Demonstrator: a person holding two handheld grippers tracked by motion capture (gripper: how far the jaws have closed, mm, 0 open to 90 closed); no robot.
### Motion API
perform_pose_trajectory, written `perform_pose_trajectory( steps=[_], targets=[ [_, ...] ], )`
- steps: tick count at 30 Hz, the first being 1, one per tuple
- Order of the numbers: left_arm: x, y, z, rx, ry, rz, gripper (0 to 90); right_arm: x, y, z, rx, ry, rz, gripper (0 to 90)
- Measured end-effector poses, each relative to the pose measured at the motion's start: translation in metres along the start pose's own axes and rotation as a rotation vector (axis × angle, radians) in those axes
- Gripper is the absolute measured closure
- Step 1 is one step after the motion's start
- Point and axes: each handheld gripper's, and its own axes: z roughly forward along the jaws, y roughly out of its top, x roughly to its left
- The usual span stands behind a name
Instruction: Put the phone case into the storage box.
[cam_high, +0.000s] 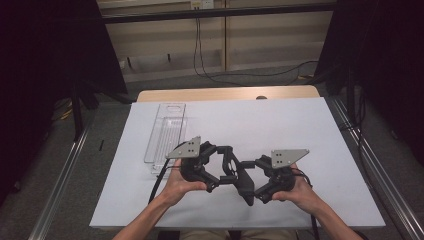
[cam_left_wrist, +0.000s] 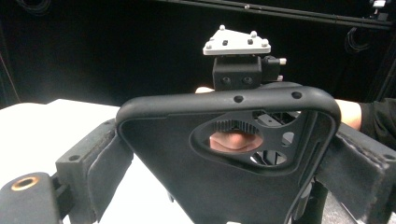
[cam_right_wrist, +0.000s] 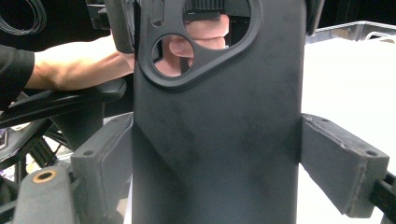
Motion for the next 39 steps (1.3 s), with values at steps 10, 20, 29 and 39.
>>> perform_pose_trajectory(
  steps=[10,20,29,39],
  targets=[
    [0.0002,-0.0004,0.0005,-0.003,-0.018,-0.016,10.9,0.0005,-0.0003,0.0016,0.004,0.012,-0.002,13.9],
    [-0.0013,0.0010,0.0013,0.014,-0.004,-0.027,13.0,-0.0001,-0.0012,0.0026,0.014,0.008,-0.011,13.8],
    [-0.0032,0.0031,0.0031,0.046,0.024,-0.036,13.9,-0.0002,-0.0021,0.0048,0.020,-0.006,-0.012,13.1],
    [-0.0042,0.0069,0.0020,0.057,0.090,-0.050,14.3,-0.0003,-0.0034,0.0068,0.030,-0.031,0.026,2.4]
  ],
)
